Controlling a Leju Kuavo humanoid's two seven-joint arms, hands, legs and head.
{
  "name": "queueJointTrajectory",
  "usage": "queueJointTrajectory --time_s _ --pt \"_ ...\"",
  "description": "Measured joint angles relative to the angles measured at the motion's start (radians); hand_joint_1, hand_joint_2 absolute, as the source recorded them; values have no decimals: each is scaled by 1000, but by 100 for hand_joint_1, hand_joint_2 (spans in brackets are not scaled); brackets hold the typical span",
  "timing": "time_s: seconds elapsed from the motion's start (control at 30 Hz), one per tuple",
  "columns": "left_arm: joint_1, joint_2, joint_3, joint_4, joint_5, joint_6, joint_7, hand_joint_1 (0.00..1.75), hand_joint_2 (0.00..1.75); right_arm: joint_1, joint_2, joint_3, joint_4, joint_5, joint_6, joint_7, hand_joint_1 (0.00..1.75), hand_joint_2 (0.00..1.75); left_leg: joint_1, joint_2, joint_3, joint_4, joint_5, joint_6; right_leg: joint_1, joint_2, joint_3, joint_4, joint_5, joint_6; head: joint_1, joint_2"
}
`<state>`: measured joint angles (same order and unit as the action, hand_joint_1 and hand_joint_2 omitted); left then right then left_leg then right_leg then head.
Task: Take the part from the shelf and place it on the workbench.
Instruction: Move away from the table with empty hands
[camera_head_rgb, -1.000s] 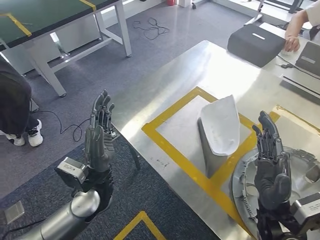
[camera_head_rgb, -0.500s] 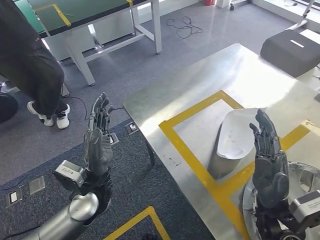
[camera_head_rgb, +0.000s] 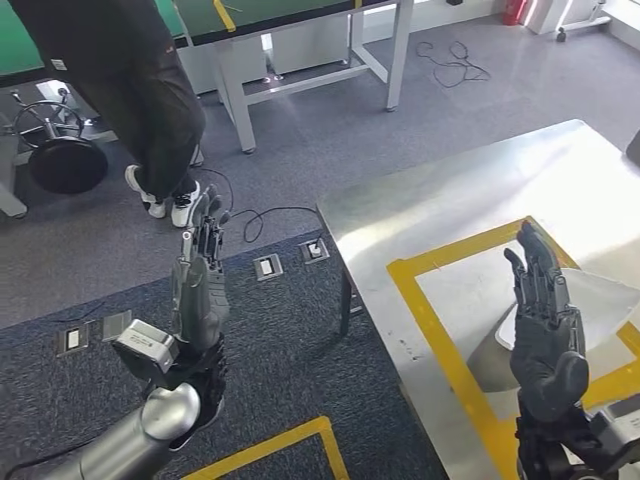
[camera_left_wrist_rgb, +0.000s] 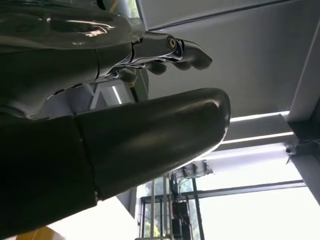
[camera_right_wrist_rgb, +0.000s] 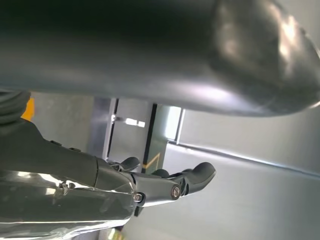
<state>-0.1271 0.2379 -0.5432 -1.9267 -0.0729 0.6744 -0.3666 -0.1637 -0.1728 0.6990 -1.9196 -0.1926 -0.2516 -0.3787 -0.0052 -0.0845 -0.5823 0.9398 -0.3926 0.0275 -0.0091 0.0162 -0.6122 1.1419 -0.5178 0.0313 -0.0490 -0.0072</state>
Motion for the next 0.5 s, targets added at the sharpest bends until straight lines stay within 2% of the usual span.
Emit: queueJointTrajectory --time_s 0.03,0.07,0.1,0.13,0.17,0.2,0.23,0.27,0.33,0.37,0.4,0.43,0.47,0.5 --pt "0 0 0 0 0 0 0 0 0 0 0 -1 0 0 0 0 0 0 -1 -14 2 2 -1 -3 -2 26 30 -74 35 -4 0 0" --pt "0 0 0 0 0 0 0 0 0 -1 0 -2 0 0 1 0 0 0 -1 -28 0 4 -2 -5 -5 49 58 -135 57 -6 0 0" --pt "-1 0 0 0 0 0 0 0 0 -2 0 -3 0 -1 1 0 0 0 1 -40 -4 6 -2 -10 -6 68 74 -170 64 -9 0 0" --pt "0 0 0 0 0 0 0 0 0 -2 0 -4 0 -2 2 -1 0 0 3 -52 -9 6 1 -15 -5 74 81 -181 60 -11 -1 0" --pt "0 0 0 0 0 0 0 0 0 -2 0 -4 0 -2 3 -1 0 0 6 -66 -13 6 4 -21 -4 64 86 -187 61 -14 -1 0" --pt "2 0 0 0 0 0 0 0 0 -3 0 -4 0 -2 3 -1 0 0 7 -70 -15 6 5 -26 -5 50 89 -190 63 -19 -1 0" --pt "3 0 0 0 0 0 0 0 0 -4 0 -4 0 -3 3 -1 0 0 5 -55 -21 16 -2 -31 -7 36 93 -195 66 -24 -3 0" --pt "2 0 -1 0 0 0 0 0 0 -5 0 -5 0 -3 2 -2 0 0 2 -26 -35 46 -20 -35 -9 22 97 -201 68 -28 -7 0" --pt "1 0 -1 0 0 -1 0 0 0 -5 0 -5 -1 -3 1 -2 0 0 1 47 -100 172 -83 -43 -7 -8 101 -206 69 -34 -16 0" --pt "1 0 -1 0 0 -1 0 0 0 -5 0 -6 -1 -3 1 -3 0 0 4 66 -139 247 -112 -46 -5 -24 100 -206 68 -35 -19 0" --pt "2 0 -1 0 0 -1 0 0 0 -4 0 -6 -1 -3 1 -2 0 0 6 75 -169 300 -126 -49 -3 -39 100 -206 67 -36 -19 0" --pt "3 0 -1 0 0 -1 0 0 0 -4 0 -6 -1 -3 1 -2 0 0 8 78 -179 315 -121 -50 -3 -55 100 -206 65 -37 -20 0" --pt "4 0 -1 0 0 -1 0 0 0 -4 0 -6 0 -3 1 -2 0 0 9 82 -165 285 -97 -50 -3 -69 102 -206 63 -36 -22 0" --pt "4 0 -1 0 0 -1 0 0 0 -4 0 -6 -1 -3 1 -2 0 0 9 92 -129 216 -61 -49 -2 -82 104 -206 60 -34 -23 0"
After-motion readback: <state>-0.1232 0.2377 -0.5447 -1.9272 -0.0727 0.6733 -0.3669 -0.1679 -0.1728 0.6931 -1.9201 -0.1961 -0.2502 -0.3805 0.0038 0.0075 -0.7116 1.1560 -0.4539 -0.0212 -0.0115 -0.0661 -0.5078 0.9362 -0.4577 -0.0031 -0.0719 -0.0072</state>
